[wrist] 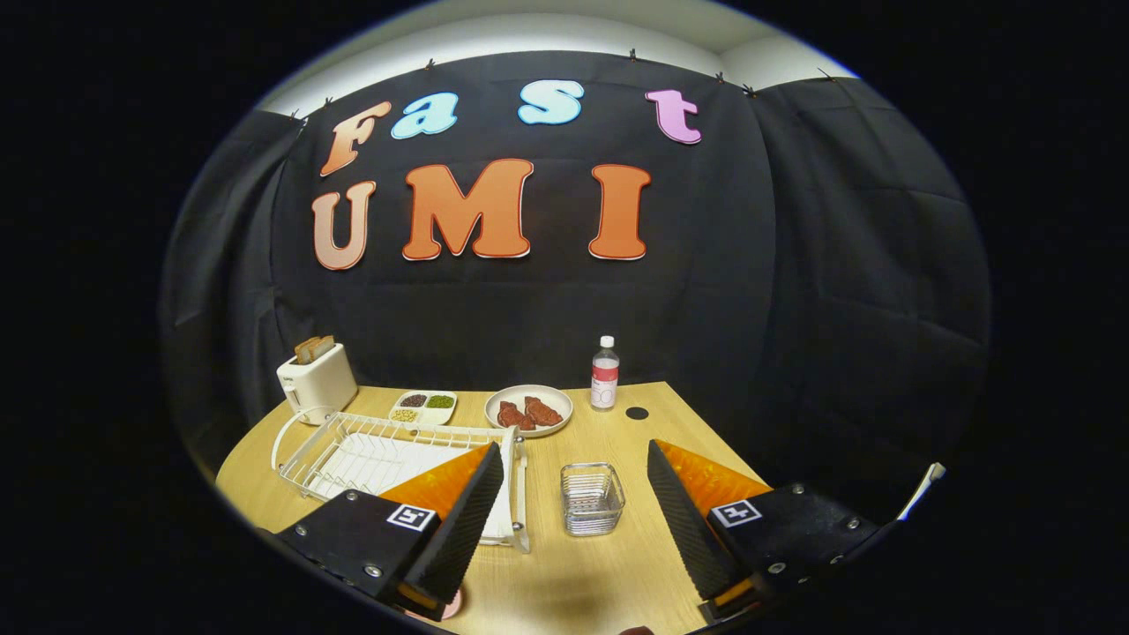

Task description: Take the plate from the dish rack, then take the spoon from the basket and place it into the plate.

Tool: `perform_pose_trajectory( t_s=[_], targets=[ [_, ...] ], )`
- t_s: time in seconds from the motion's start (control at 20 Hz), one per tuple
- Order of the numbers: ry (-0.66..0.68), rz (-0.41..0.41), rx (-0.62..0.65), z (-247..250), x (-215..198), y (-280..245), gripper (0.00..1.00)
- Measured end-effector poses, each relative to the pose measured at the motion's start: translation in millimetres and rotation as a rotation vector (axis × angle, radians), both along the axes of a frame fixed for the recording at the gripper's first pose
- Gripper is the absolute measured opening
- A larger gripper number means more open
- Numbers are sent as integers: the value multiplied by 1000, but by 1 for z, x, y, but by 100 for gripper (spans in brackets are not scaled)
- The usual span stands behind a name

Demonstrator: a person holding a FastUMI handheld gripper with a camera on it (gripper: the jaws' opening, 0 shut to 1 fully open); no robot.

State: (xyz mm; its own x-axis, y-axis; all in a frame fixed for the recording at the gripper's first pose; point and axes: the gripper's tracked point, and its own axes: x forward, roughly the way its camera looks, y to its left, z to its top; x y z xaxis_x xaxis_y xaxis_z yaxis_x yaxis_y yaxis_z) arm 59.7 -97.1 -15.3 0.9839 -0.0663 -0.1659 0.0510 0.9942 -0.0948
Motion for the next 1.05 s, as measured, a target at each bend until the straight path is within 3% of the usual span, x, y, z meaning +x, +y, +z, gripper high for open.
perform_pose_trajectory(
  t_s=[0.5,1.05],
  targets=[
    [12,23,-1,-3,14,-50,98],
    [23,13,30,-12,10,-70,97]
  ],
)
